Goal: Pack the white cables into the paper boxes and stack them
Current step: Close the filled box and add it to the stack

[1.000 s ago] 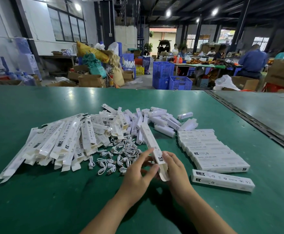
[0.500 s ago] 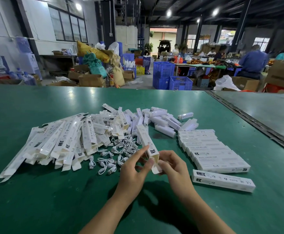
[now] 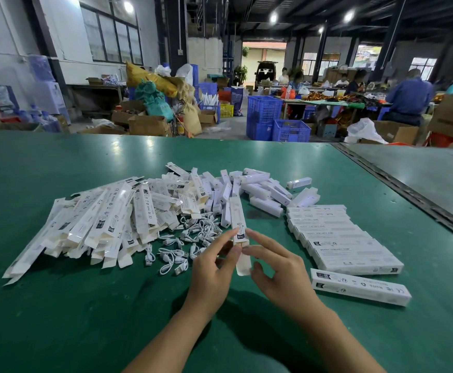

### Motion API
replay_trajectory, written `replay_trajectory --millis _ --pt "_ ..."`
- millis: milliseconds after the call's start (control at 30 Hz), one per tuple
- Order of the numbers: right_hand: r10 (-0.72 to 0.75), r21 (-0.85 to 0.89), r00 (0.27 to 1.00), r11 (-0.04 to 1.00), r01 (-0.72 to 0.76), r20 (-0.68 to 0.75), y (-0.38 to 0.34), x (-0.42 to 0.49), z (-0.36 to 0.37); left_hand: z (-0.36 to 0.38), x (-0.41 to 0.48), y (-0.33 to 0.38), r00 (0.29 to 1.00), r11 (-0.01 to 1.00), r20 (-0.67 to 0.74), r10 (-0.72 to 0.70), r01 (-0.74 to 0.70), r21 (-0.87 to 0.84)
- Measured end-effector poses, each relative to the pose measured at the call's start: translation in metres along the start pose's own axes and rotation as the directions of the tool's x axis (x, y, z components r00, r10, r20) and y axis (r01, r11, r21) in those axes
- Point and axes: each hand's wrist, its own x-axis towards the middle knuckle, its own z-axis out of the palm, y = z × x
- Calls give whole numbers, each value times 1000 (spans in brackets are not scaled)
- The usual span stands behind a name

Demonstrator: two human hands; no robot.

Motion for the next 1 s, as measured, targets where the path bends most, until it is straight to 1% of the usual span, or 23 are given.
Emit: replay_trajectory --millis 67,133,333,467,667,800,1000 --pt "-13 -4 999 1000 13 40 1 0 -1 0 1 -1 1000 1000 3 -15 15 -18" --pt "-16 -12 999 1000 17 42 2 0 -1 0 2 -2 1000 999 7 -27 27 -42" --pt "-44 -52 993 998 38 -108 -1 1 1 2 0 1 998 993 35 -52 56 -106" --pt "-28 -123 987 992 9 -156 -2 1 3 3 -1 4 998 994 47 -48 52 -92" --pt "-92 -95 983 992 78 -157 -2 1 2 3 -1 2 999 995 3 -42 42 -94" --pt "-93 -82 980 993 79 -178 0 0 3 2 0 1 999 997 -23 -25 23 -80" --pt "-77 -57 980 996 67 -186 2 0 3 2 0 1 1000 995 -12 -17 16 -96"
